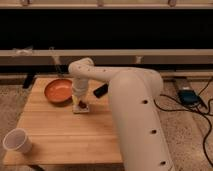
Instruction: Place the pepper on the white sponge
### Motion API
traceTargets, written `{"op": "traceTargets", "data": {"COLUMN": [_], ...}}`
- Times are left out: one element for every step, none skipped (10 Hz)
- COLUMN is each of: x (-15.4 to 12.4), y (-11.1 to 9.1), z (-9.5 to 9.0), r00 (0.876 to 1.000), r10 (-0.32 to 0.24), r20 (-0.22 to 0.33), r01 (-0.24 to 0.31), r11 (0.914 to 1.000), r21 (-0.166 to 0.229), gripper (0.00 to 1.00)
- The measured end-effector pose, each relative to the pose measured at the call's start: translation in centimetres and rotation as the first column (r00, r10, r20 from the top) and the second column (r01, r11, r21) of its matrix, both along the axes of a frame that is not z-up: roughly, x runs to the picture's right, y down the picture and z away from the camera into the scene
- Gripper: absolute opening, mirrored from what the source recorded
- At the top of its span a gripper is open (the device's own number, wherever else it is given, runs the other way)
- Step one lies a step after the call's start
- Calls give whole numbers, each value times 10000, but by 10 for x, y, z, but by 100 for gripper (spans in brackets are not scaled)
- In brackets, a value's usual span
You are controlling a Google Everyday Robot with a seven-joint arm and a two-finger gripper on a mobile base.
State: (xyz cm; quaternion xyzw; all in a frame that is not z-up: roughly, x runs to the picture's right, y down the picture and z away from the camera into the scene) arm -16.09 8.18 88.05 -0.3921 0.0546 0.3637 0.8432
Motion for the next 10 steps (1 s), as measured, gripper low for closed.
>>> {"op": "traceTargets", "data": {"x": [1, 1, 3, 5, 6, 6, 6, 7, 9, 9], "y": [1, 2, 3, 4, 5, 6, 7, 7, 7, 8], "z": [0, 0, 1, 1, 1, 1, 1, 1, 1, 1], "r00": [10000, 9999, 9999, 9997, 9996, 9994, 9993, 9992, 9991, 9990], "r10": [5, 3, -13, -48, -89, -128, -173, -200, -224, -271], "r20": [-51, -100, -171, -219, -274, -308, -327, -346, -366, -362], "r01": [-5, -3, 13, 46, 87, 126, 171, 197, 220, 267], "r11": [10000, 10000, 10000, 10000, 9999, 9999, 9998, 9998, 9997, 9996], "r21": [-14, -26, -40, -55, -65, -72, -84, -93, -108, -118], "gripper": [17, 27, 37, 47, 57, 67, 76, 80, 80, 80]}}
